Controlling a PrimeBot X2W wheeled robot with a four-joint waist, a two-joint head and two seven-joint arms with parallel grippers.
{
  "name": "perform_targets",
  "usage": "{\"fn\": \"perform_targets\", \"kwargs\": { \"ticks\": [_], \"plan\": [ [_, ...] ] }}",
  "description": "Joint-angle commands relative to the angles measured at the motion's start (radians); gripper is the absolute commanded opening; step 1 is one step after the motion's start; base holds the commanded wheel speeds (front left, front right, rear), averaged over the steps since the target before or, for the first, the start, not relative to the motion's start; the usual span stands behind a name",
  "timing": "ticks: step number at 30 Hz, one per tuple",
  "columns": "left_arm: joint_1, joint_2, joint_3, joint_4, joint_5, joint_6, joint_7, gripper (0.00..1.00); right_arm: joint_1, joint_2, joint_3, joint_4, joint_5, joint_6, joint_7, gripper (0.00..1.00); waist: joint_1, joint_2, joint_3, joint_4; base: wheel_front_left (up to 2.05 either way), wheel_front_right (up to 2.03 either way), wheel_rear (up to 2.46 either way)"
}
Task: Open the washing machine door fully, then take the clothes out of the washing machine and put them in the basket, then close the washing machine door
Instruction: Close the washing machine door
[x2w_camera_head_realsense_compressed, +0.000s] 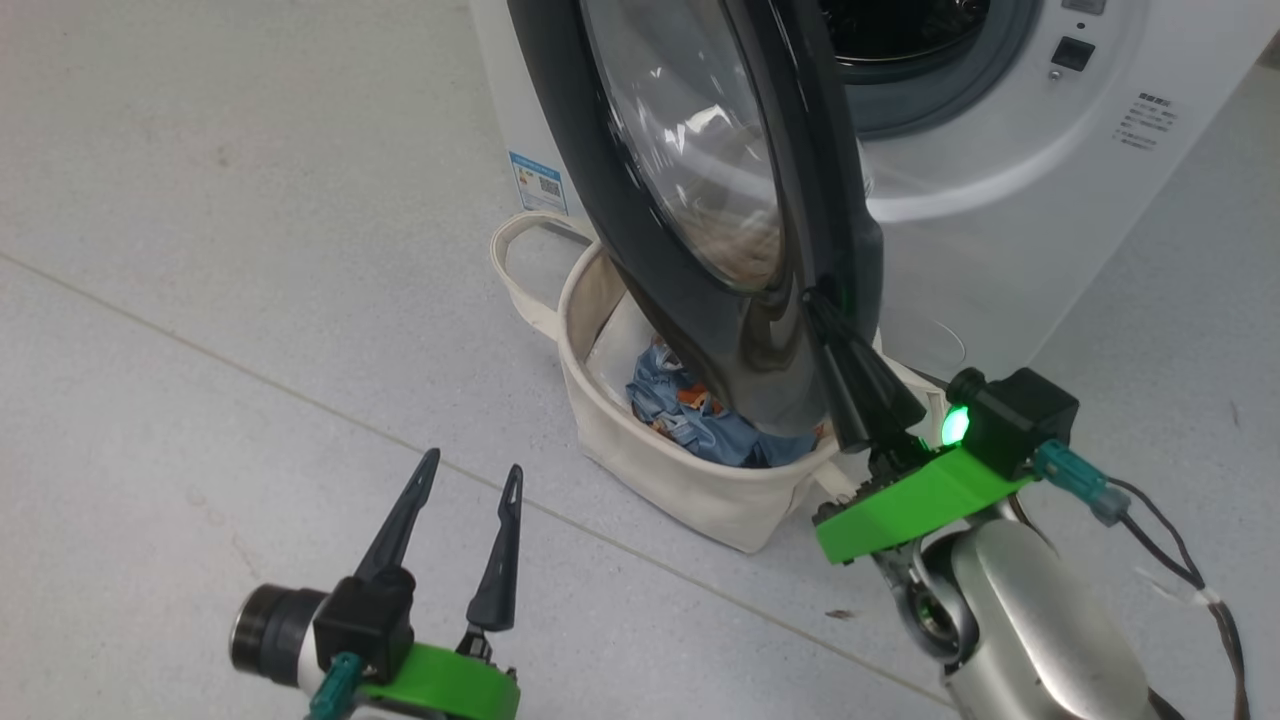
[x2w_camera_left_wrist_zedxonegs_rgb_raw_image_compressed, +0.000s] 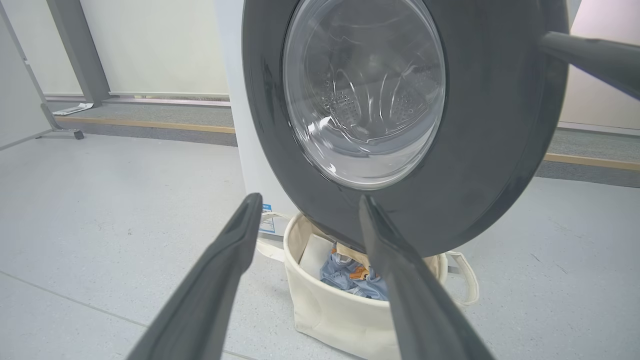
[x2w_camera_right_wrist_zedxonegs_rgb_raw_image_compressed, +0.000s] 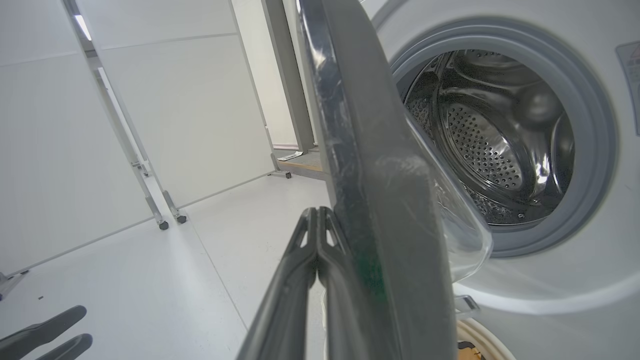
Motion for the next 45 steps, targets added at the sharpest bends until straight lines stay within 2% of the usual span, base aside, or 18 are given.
{"fn": "perform_targets", "kwargs": {
  "ticks": [1,17,31,45],
  "plan": [
    [-0.039,-0.001,0.029,-0.028,0.009,0.007,-0.012,1.0,-0.039,0.013,0.008,-0.025,-0.01,0.001,-0.012,0.0,0.0,0.0,0.001,0.001,0.0,0.0,0.0],
    [-0.042,-0.005,0.007,-0.02,0.009,0.008,-0.012,1.0,-0.101,0.011,-0.145,0.024,-0.03,0.001,-0.012,0.0,0.0,0.0,0.013,0.011,0.0,0.0,0.0],
    [-0.05,-0.006,-0.021,-0.011,0.0,0.014,-0.012,1.0,-0.159,-0.039,-0.287,0.081,-0.005,0.001,-0.012,0.0,0.0,0.0,0.012,0.066,0.0,0.0,0.0],
    [-0.098,-0.006,-0.065,-0.036,-0.025,0.045,-0.012,1.0,-0.296,-0.113,-0.377,0.164,-0.004,0.001,-0.012,0.0,0.0,0.0,0.112,0.093,0.0,0.0,0.0]
  ]
}}
